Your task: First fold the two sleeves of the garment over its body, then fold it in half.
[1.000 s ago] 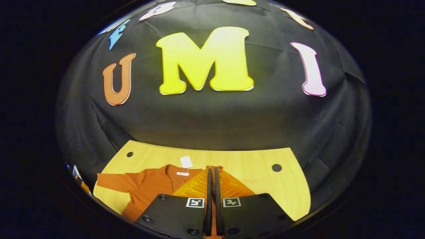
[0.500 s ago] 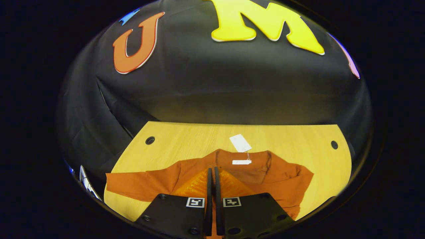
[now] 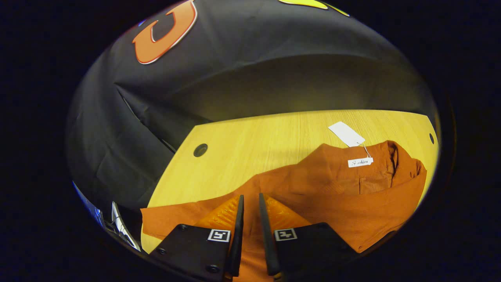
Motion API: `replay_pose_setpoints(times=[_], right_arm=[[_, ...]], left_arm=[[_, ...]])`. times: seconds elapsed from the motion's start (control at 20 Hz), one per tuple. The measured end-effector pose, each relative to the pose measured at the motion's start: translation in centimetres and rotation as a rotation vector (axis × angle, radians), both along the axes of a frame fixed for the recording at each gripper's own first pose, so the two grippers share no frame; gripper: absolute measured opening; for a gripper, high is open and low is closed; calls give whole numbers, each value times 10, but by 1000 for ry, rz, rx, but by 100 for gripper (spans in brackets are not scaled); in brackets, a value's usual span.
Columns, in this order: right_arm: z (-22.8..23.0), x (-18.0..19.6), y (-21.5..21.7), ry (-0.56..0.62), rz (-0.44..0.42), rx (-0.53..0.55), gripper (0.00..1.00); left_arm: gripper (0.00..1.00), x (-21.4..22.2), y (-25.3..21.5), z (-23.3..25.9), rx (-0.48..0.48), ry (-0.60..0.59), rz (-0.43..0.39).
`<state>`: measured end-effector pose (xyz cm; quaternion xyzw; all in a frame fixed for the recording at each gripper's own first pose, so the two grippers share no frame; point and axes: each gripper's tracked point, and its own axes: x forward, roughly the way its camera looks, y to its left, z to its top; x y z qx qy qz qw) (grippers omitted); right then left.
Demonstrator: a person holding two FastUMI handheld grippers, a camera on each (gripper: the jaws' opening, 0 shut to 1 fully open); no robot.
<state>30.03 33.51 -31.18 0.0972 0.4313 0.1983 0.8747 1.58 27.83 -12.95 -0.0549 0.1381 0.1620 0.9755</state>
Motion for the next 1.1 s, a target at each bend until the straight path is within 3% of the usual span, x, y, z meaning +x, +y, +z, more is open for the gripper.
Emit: replay_pose_setpoints(times=[0.05, 0.15, 0.2, 0.3, 0.35, 0.4, 0.55, 0.75, 0.8, 0.85, 1.0, 1.1], right_arm=[[9, 0, -2, -27, 10, 1, 23], [44, -11, -17, -111, 53, -28, 47], [55, -19, -26, -142, 71, -35, 74], [89, -51, -50, -194, 105, -29, 71], [102, -64, -57, -204, 122, -19, 65], [135, -96, -87, -256, 160, -25, 72], [178, -139, -133, -296, 138, -11, 73], [190, -164, -198, -326, 129, -82, 73], [191, -168, -207, -313, 112, -72, 67], [188, -173, -219, -288, 92, -67, 73], [176, -186, -249, -224, 28, -77, 75], [174, -194, -251, -213, 36, -94, 75]], left_arm=[[97, 2, 4, -1, 4, 0, 5], [97, 11, 16, -3, 12, -11, 7], [97, 15, 24, -6, 24, -8, 7], [98, 23, 58, -24, 30, 12, 40], [97, 25, 72, -33, 18, 24, 56], [98, 36, 110, -70, -43, 86, 68], [98, 56, 155, -107, -79, 119, 62], [98, 85, 188, -146, -133, 216, 6], [98, 88, 190, -153, -145, 239, -13], [98, 93, 197, -163, -163, 256, -27], [98, 103, 217, -195, -296, 318, -77], [98, 112, 220, -212, -395, 351, -137]])
